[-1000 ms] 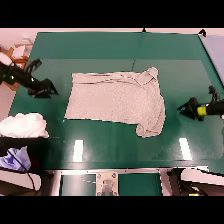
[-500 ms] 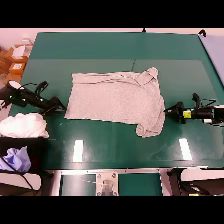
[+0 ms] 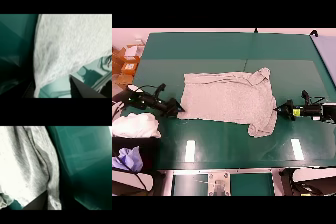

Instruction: Fold the shirts.

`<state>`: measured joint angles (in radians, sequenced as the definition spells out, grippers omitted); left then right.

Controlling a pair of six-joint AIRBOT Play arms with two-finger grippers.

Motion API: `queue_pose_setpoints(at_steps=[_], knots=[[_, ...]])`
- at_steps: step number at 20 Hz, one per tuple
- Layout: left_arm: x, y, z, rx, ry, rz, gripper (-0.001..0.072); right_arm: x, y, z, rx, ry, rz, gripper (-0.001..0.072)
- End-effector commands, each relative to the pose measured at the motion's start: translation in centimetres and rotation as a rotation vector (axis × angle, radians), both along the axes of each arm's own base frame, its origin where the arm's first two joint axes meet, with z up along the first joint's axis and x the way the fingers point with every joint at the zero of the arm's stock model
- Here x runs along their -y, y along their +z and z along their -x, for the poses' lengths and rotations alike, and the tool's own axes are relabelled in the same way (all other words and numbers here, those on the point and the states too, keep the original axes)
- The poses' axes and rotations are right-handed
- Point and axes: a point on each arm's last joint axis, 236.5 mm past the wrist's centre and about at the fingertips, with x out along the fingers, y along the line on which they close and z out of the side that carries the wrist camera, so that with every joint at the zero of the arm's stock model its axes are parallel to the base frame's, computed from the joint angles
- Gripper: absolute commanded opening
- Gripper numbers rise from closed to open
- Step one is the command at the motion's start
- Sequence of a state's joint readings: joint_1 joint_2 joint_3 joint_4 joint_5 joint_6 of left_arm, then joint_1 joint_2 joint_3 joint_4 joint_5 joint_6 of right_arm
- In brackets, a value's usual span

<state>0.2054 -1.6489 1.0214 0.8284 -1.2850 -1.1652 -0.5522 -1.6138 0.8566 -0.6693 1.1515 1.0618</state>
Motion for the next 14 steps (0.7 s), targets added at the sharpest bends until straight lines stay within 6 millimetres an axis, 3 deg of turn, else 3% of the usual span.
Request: queue_pose_setpoints(at_steps=[1,2,3,5,7,9,10,12,14], knots=[[1.4,0.3,1.8,-0.029,-0.062,0.050,0.0160,-0.5,0.3,0.3,0.001,0.024,-0.019,0.0143],[1.2,-0.1,1.2,-0.008,-0.046,0.035,0.0032,-0.8,0.5,0.5,0.003,0.041,-0.030,0.0110],[1.1,-0.2,0.4,0.014,-0.024,0.025,0.0024,-1.1,0.7,0.8,0.000,0.052,-0.044,0.0015],[1.1,0.3,-0.9,0.050,-0.003,0.026,0.0023,-1.4,1.5,0.9,0.004,0.070,-0.062,0.0010],[1.2,3.1,-2.2,0.106,-0.031,0.045,0.0022,-1.2,4.9,-0.4,0.058,0.088,-0.089,0.0010],[1.1,8.5,-4.4,0.234,-0.046,0.035,0.0022,-0.8,11.6,-3.1,0.201,0.094,-0.110,0.0010],[1.1,12.1,-5.5,0.325,-0.055,0.029,0.0022,-0.6,16.2,-4.6,0.308,0.097,-0.097,0.0010],[1.3,20.9,-7.2,0.560,-0.066,0.016,0.0022,-0.5,26.5,-6.7,0.552,0.090,-0.039,0.0010],[1.8,31.1,-7.3,0.822,-0.049,-0.003,0.0023,-1.5,37.7,-6.4,0.822,0.099,0.044,0.0010]])
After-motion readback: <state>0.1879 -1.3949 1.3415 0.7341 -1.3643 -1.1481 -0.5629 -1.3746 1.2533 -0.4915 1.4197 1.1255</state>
